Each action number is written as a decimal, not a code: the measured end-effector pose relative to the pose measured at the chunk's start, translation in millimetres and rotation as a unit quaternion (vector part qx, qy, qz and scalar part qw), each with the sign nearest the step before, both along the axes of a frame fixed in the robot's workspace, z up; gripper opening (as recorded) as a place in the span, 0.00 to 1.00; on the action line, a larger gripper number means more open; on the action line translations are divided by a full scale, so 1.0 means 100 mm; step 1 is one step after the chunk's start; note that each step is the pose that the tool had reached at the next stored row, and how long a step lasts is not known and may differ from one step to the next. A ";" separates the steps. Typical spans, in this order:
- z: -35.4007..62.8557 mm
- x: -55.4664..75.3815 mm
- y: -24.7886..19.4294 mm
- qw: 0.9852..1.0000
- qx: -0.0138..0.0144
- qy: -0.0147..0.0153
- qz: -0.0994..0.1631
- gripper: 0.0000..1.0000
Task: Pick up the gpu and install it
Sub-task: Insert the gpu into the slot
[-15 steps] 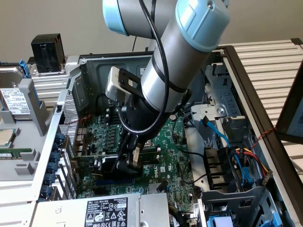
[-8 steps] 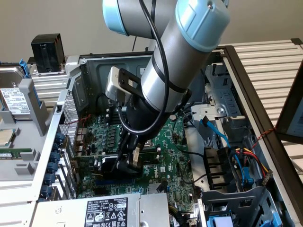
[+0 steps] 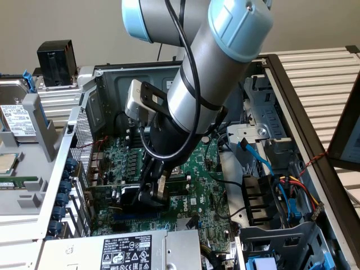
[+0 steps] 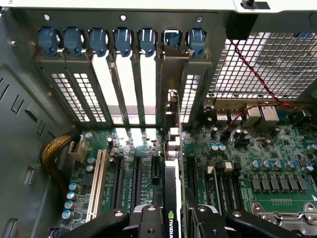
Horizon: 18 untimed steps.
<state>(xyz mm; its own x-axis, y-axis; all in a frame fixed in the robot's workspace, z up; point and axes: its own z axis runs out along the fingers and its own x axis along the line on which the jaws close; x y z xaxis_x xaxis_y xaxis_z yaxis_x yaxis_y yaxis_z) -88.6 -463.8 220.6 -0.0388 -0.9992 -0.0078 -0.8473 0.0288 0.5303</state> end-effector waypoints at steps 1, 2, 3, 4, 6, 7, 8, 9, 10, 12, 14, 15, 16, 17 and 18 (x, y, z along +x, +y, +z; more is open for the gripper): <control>-0.001 0.00 0.000 1.000 0.000 0.000 0.000 0.27; -0.001 0.00 0.000 1.000 0.000 0.000 0.000 0.27; -0.001 0.00 0.000 1.000 0.000 0.000 -0.001 0.27; -0.002 0.00 0.000 1.000 0.000 0.000 -0.001 0.27; -0.002 0.00 0.000 1.000 0.000 0.000 -0.001 0.27; -0.002 0.00 0.000 1.000 0.000 0.000 -0.001 0.27; -0.002 0.00 0.000 1.000 0.000 0.000 -0.001 0.27; -0.003 0.00 0.000 1.000 0.000 0.000 -0.001 0.27; -0.003 0.00 0.000 1.000 0.000 0.000 -0.001 0.27; -0.005 0.00 0.000 1.000 0.000 0.000 -0.001 0.27; -0.007 0.00 0.000 1.000 0.000 -0.001 -0.001 0.27; -0.007 0.00 0.000 1.000 0.000 -0.001 -0.001 0.27; -0.008 0.00 0.000 1.000 0.000 -0.002 -0.001 0.27; -0.009 0.00 0.000 1.000 0.000 -0.002 -0.001 0.27; -0.010 0.00 0.000 1.000 0.000 -0.003 -0.001 0.27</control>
